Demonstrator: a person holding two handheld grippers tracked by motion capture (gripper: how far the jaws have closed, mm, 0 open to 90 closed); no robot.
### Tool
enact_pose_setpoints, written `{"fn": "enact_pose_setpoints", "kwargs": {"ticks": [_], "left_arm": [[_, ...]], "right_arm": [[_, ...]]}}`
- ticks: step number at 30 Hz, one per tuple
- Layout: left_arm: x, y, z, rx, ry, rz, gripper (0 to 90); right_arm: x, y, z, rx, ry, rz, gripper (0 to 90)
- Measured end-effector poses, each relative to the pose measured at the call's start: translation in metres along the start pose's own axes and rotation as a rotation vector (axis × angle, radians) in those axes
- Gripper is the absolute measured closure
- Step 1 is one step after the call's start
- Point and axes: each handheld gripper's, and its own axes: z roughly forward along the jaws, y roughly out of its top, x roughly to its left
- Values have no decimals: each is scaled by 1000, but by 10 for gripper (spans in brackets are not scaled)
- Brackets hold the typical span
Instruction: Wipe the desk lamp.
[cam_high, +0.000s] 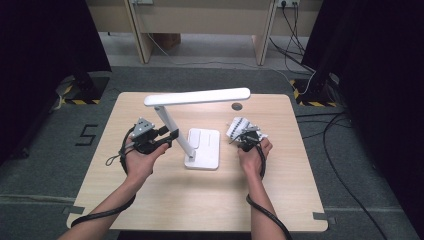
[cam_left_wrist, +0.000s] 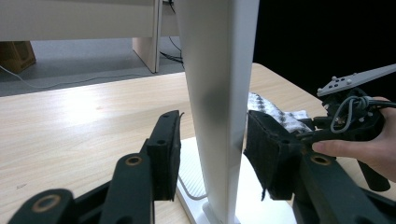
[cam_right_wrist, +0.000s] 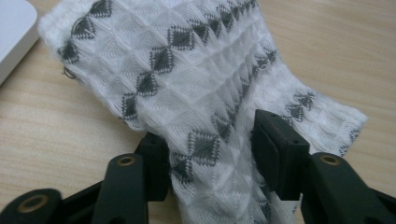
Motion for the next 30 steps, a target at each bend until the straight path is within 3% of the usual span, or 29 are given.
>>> {"fn": "enact_pose_setpoints", "kwargs": {"ticks": [10, 19, 30], "left_arm": [[5, -6, -5, 40, -32, 43, 421], [12, -14, -8, 72, -33, 64, 398], [16, -17, -11, 80, -38, 70, 391]], "right_arm": [[-2, -3, -8, 8, 32, -16, 403], [-3, -8, -14, 40, 70, -56, 345], [-3, -10, -22, 29, 137, -81, 276]]}}
